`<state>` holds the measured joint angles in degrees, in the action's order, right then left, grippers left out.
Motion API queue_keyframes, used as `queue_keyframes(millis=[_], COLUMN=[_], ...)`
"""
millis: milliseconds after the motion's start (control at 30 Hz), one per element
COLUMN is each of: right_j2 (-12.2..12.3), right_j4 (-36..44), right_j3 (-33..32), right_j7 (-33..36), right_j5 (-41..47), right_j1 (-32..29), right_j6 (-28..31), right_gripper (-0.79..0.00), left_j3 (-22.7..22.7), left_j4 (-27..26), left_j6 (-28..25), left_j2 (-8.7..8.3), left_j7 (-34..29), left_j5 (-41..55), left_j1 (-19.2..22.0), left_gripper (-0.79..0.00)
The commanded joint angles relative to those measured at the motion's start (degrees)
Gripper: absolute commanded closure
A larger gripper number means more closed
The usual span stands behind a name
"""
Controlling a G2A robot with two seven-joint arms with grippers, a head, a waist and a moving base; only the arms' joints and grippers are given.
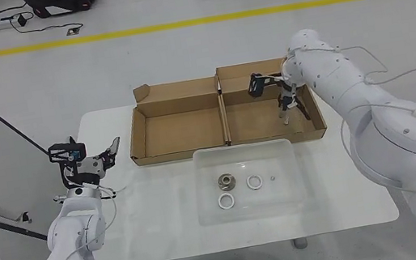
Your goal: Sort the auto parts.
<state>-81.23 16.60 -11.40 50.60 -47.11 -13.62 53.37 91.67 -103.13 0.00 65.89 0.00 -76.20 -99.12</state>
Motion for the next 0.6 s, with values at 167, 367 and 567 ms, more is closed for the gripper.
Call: queue_keyframes(millis=[167,367,567], right_j2=[1.2,3.1,6.7], right_j4=[4.7,10.9,20.8], right_j3=[0.3,1.7,1.7], right_j7=[-2.2,-4.3,-4.3], right_j5=[-0.3,-0.7,-2.1], right_j1=[1.4,1.7,1.6], right_j6=[2.5,4.6,4.6], right_gripper=[-0.785,-0.785,-0.785], left_j3=[0.0,0.0,0.0], left_j4=[0.0,0.0,0.0], left_j6=[0.0,0.0,0.0], left_j2=[0.00,0.00,0.00], left_j7=[0.0,0.0,0.0], left_j5=[0.0,0.0,0.0], left_j1=[0.0,0.0,0.0], left_gripper=[-0.785,-0.785,-0.785])
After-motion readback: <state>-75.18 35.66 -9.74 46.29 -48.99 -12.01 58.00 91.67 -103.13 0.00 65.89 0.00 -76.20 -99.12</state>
